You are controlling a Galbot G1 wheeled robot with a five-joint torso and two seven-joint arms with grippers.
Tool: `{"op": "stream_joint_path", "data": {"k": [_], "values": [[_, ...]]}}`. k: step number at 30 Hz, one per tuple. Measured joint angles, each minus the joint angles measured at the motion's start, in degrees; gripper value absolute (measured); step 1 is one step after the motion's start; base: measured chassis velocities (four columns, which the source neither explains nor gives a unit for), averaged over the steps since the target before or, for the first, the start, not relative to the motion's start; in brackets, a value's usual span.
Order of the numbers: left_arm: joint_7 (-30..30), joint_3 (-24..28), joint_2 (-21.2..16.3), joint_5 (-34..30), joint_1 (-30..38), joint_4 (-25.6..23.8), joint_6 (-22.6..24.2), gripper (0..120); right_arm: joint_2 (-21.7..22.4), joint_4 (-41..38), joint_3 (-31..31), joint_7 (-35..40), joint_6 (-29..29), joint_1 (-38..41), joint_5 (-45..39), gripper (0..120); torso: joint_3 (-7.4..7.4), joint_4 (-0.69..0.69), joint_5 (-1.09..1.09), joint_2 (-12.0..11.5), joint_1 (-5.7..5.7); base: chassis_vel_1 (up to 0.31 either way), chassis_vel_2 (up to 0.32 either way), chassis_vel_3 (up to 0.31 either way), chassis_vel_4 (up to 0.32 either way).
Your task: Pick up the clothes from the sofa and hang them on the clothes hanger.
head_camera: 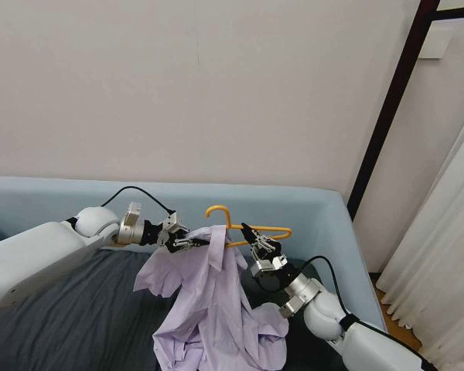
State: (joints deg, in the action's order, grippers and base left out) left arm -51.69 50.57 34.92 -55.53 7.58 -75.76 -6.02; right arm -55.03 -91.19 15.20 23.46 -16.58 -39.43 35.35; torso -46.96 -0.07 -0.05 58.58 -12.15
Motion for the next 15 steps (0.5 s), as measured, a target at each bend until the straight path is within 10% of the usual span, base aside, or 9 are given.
{"op": "stream_joint_path", "data": {"k": [15], "values": [[-1.2,-15.5,-6.8,0.9,-14.4,-3.0,-1.0,1,10.6,-10.2,-3.2,-11.6,2.1,-12.8,-23.0,79,0.01,-0.03,0.02,0.0,0.02,0.000,0.000,0.000,0.000]]}}
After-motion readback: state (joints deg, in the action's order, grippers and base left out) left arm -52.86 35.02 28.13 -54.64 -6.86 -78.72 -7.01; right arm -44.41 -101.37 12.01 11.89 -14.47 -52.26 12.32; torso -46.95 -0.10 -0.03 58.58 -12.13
